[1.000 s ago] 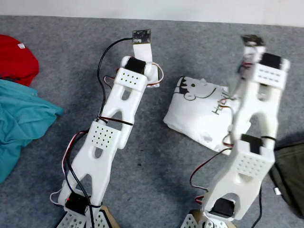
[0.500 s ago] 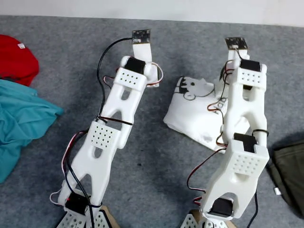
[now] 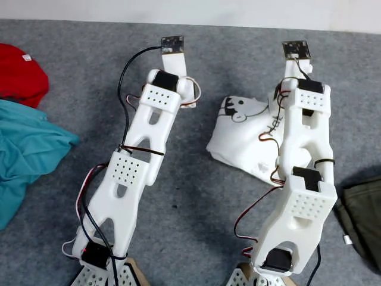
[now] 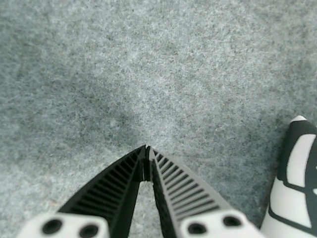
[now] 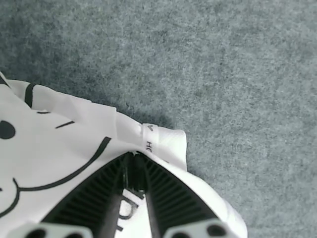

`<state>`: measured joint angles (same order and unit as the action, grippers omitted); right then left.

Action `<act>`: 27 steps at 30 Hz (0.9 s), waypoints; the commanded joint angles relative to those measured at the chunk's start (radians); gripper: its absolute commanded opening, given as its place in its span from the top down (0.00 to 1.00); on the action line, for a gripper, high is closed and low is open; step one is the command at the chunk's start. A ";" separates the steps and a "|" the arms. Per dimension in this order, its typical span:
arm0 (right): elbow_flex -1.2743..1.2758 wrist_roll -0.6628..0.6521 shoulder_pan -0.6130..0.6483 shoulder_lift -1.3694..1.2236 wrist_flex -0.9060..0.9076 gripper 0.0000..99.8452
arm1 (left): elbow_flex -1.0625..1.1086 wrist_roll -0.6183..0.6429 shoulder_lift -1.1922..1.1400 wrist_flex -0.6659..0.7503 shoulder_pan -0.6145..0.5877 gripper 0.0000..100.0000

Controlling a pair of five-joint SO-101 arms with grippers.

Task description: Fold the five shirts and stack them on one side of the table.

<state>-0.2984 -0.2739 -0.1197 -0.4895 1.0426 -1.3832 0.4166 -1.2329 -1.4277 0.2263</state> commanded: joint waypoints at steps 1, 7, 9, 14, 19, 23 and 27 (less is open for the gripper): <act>-0.025 0.012 -0.007 0.079 0.027 0.99 | -0.028 0.003 0.015 0.015 -0.004 0.99; -0.183 0.005 -0.002 0.156 0.354 0.93 | -0.028 0.003 0.015 0.015 -0.004 0.99; -0.197 -0.025 -0.005 0.199 0.415 0.85 | -0.028 0.003 0.015 0.015 -0.004 0.99; -0.099 -0.086 -0.042 0.317 0.492 0.72 | -0.028 0.003 0.015 0.014 -0.004 0.99; 0.145 -0.087 -0.111 0.455 0.420 0.72 | -0.028 0.003 0.015 0.012 -0.004 0.99; 0.429 -0.080 -0.136 0.590 0.249 0.72 | -0.028 0.003 0.015 0.012 -0.004 0.99; 0.690 -0.031 -0.133 0.694 0.051 0.72 | -0.028 0.003 0.015 0.012 -0.004 0.99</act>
<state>0.2432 -0.3460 -0.2409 0.1043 1.2298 -1.3832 0.4166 -1.2329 -1.4277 0.2294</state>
